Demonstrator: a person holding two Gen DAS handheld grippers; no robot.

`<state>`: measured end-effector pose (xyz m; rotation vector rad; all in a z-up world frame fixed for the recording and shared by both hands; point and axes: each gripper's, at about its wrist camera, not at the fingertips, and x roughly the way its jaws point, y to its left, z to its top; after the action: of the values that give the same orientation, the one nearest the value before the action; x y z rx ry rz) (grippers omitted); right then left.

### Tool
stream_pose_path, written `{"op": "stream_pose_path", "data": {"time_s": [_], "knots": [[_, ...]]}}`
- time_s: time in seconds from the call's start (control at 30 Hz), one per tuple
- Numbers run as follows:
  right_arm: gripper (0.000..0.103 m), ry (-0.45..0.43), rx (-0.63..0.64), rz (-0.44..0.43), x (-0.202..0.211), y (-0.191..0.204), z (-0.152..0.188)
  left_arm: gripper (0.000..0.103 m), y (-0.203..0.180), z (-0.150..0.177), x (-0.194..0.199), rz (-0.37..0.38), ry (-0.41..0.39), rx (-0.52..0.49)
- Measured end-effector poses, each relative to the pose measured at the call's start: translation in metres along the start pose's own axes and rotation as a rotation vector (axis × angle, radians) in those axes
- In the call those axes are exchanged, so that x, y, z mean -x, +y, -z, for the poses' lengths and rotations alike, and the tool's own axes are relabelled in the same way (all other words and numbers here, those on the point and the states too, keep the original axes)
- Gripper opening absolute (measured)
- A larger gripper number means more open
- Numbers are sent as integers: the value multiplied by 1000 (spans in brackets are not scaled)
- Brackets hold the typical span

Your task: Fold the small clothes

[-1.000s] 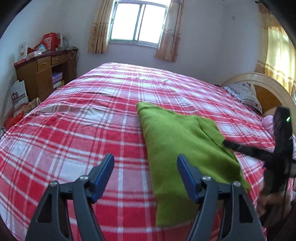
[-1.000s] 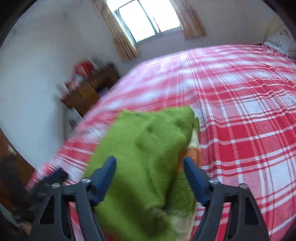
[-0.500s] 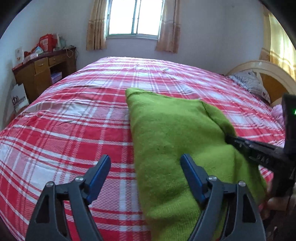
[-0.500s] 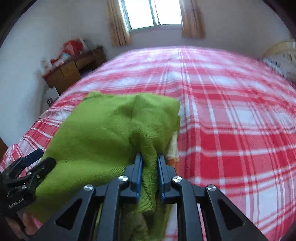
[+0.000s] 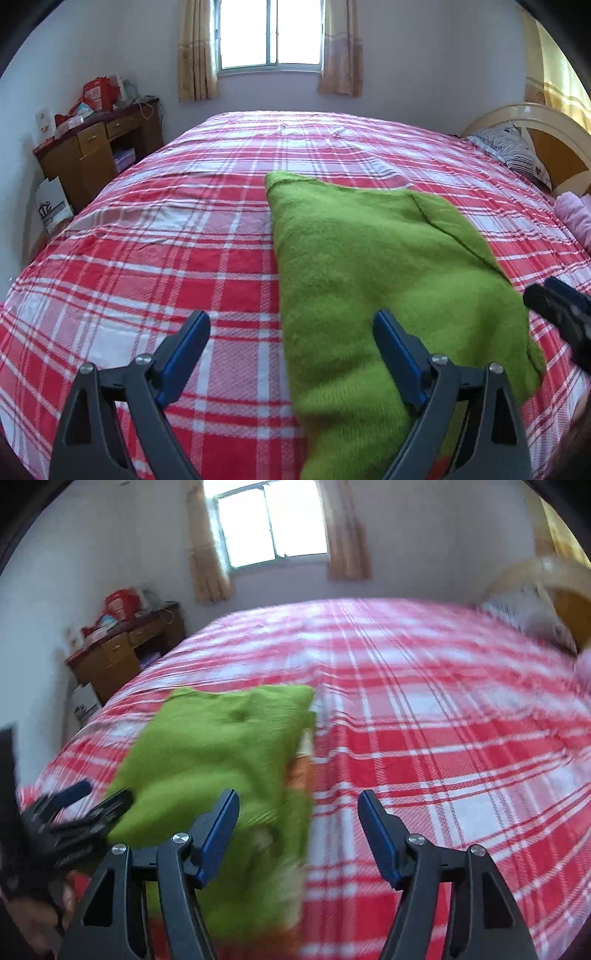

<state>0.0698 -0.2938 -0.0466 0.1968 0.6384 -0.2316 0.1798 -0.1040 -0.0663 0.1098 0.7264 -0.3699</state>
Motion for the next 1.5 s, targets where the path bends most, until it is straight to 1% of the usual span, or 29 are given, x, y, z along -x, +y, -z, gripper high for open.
{"op": "stream_pose_path", "data": {"time_s": [0.03, 0.1, 0.13, 0.17, 0.2, 0.23, 0.33, 0.4, 0.47, 0.5, 0.57, 0.63, 0.7, 0.73, 0.77, 0.87, 0.93, 1.0, 1.07, 1.1, 1.17, 1.2, 1.23, 1.27, 1.3, 1.33, 1.43, 1.47, 1.5], "knots": [[67, -15, 21, -6, 7, 8, 4, 92, -1, 0, 3, -5, 3, -4], [67, 1, 68, -5, 7, 21, 11, 92, -4, 1, 10, -25, 4, -36], [62, 23, 83, -1, 2, 25, 14, 92, -5, 1, 12, -35, 1, -49], [53, 67, 94, 2, -7, 27, 20, 92, -6, 2, 17, -46, -5, -68], [52, 114, 94, 5, -17, 28, 28, 92, -6, 2, 20, -53, -10, -79], [52, 143, 87, 13, -23, 27, 34, 92, -6, 2, 22, -59, -10, -88], [52, 136, 40, 6, -21, 17, 40, 92, 2, 6, 27, -55, 4, -92], [52, 144, -10, -22, -16, 7, 44, 92, 11, 11, 30, -40, 14, -82], [52, 159, -45, -56, -9, 0, 49, 92, 23, 17, 34, 0, 26, -60], [52, 168, -60, -74, -4, -2, 50, 92, 31, 18, 35, 33, 36, -39], [52, 180, -89, -101, 6, -5, 50, 92, 42, 19, 39, 80, 34, -11], [52, 142, -112, -134, 22, -8, 44, 92, 54, 12, 42, 119, 0, 25], [61, 86, -129, -158, 32, -13, 30, 92, 60, 0, 41, 155, -36, 61], [74, 66, -144, -172, 33, -15, 21, 92, 63, -6, 36, 181, -37, 79], [79, 55, -161, -188, 30, -19, 13, 92, 64, -11, 29, 206, -22, 94], [79, 56, -201, -235, 9, -27, -5, 92, 65, -25, -3, 283, 46, 149], [79, 86, -232, -253, -17, -34, -15, 87, 63, -32, -22, 307, 68, 169], [79, 116, -270, -267, -41, -40, -22, 67, 58, -38, -38, 342, 91, 190], [79, 131, -273, -268, -59, -40, -28, 60, 50, -44, -52, 390, 105, 210], [79, 139, -260, -271, -71, -37, -32, 60, 43, -47, -62, 403, 105, 216], [79, 154, -233, -276, -87, -32, -36, 60, 36, -47, -77, 390, 121, 219], [79, 169, -214, -276, -97, -28, -37, 65, 33, -45, -86, 393, 143, 231], [79, 187, -199, -269, -104, -25, -36, 69, 34, -41, -93, 411, 161, 252], [79, 212, -186, -256, -112, -23, -33, 70, 37, -36, -100, 453, 178, 282], [79, 224, -179, -259, -117, -24, -30, 70, 41, -34, -100, 477, 167, 292], [79, 199, -172, -275, -115, -25, -29, 70, 43, -34, -100, 497, 164, 291], [78, 207, -156, -332, -116, -26, -25, 69, 39, -34, -99, 507, 167, 256], [76, 214, -142, -350, -116, -24, -25, 68, 37, -34, -99, 515, 169, 253], [76, 220, -117, -362, -115, -20, -24, 66, 37, -34, -99, 531, 171, 255]]}}
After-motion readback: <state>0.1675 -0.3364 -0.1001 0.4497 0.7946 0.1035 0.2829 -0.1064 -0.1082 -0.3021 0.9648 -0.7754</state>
